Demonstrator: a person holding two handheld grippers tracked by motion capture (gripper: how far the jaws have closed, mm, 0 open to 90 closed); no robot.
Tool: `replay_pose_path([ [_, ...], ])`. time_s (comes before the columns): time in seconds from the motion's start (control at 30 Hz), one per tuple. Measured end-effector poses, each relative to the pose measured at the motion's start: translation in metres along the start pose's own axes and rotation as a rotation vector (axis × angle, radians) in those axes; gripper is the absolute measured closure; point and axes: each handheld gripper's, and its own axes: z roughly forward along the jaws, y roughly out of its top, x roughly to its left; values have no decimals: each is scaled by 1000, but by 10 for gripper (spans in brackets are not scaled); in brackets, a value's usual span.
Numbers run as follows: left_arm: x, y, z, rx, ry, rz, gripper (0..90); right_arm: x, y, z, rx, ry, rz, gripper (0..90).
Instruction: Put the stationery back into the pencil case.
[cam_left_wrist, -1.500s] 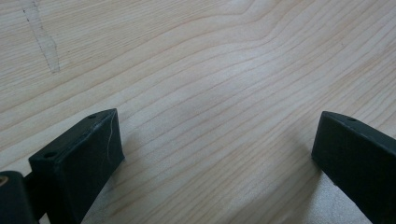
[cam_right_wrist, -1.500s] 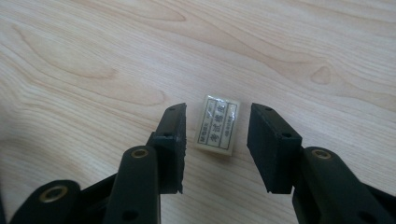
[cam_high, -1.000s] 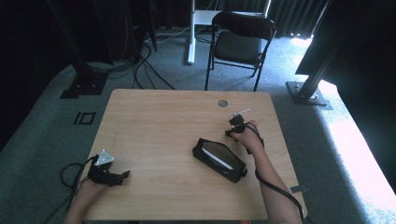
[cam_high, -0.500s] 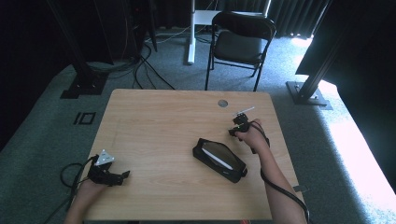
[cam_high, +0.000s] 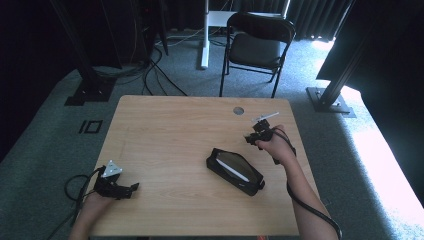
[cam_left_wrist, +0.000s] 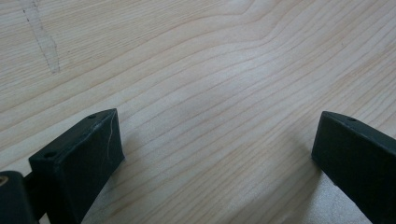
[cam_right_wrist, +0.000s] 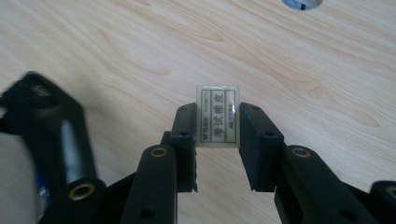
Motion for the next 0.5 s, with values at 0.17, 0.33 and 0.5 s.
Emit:
replay_pose_path([
  [0.17, 0, 0, 0, 0, 0, 0, 21, 9, 2, -16, -33, 28, -28, 683],
  [0.33, 0, 0, 0, 0, 0, 0, 21, 19, 3, -28, -64, 72, -62, 684],
  [0.5, 0, 0, 0, 0, 0, 0, 21, 32, 4, -39, -89, 101, -108, 683],
])
